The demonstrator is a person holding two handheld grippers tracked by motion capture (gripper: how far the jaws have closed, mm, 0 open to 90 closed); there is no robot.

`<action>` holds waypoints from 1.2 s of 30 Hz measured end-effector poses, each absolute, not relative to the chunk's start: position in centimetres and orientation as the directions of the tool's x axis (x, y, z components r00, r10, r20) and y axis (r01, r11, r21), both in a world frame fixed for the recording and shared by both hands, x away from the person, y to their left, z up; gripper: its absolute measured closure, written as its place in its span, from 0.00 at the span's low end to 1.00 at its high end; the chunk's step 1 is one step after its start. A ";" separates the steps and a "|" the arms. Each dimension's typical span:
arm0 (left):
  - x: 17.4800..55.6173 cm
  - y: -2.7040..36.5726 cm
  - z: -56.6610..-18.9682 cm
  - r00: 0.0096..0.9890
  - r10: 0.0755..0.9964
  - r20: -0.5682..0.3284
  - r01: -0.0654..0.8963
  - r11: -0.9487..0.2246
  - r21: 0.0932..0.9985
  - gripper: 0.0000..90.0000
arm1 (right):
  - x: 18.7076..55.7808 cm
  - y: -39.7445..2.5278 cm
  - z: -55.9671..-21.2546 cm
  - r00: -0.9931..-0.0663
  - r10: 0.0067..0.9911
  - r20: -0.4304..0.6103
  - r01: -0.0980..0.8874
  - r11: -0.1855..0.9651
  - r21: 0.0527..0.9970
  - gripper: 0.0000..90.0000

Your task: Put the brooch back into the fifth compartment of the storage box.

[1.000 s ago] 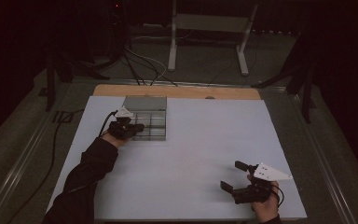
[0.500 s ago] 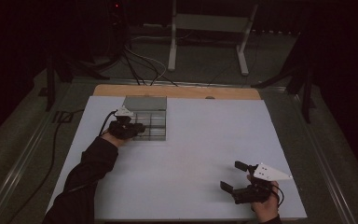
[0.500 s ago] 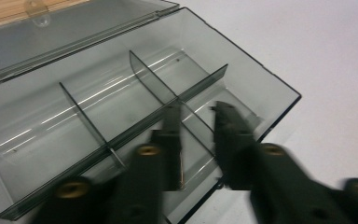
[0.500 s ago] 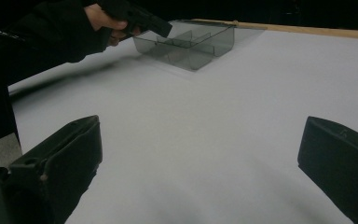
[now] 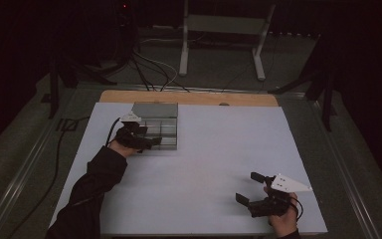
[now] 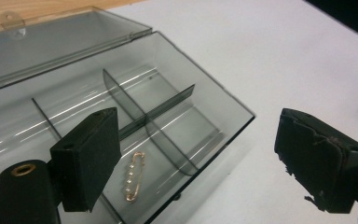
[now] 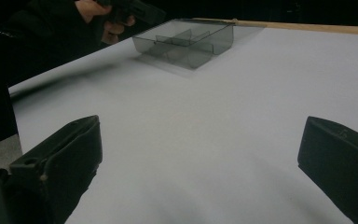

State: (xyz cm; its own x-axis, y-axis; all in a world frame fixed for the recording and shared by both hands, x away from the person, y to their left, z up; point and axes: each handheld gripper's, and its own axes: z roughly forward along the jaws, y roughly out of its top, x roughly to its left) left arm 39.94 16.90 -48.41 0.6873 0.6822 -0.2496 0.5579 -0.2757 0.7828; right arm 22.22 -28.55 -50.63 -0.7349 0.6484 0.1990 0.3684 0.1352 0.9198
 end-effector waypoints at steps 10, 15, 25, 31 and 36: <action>38.6 17.0 -47.2 0.735 0.646 -0.207 0.497 -0.305 0.812 0.01 | 22.3 -28.6 -50.7 -0.732 0.651 0.202 0.374 0.135 0.918 0.00; 37.3 17.8 -46.7 0.742 0.641 -0.197 0.473 -0.292 0.831 0.01 | 22.4 -28.3 -50.6 -0.738 0.645 0.197 0.368 0.140 0.919 0.00; 33.6 19.7 -47.1 0.743 0.638 -0.203 0.471 -0.283 0.835 0.01 | 22.3 -28.0 -50.4 -0.742 0.644 0.188 0.362 0.149 0.920 0.00; 31.6 21.0 -47.8 0.735 0.641 -0.221 0.481 -0.263 0.837 0.01 | 22.4 -27.9 -50.4 -0.742 0.643 0.191 0.365 0.148 0.919 0.00; 30.0 21.7 -48.1 0.724 0.660 -0.200 0.466 -0.256 0.847 0.01 | 22.5 -27.9 -50.4 -0.742 0.643 0.190 0.364 0.149 0.919 0.00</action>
State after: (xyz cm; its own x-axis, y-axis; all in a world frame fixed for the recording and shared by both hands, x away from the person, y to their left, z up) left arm 29.99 21.67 -48.12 0.7242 0.6600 -0.1998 0.4665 -0.2555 0.8468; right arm 22.50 -27.93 -50.45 -0.7417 0.6432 0.1901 0.3645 0.1486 0.9193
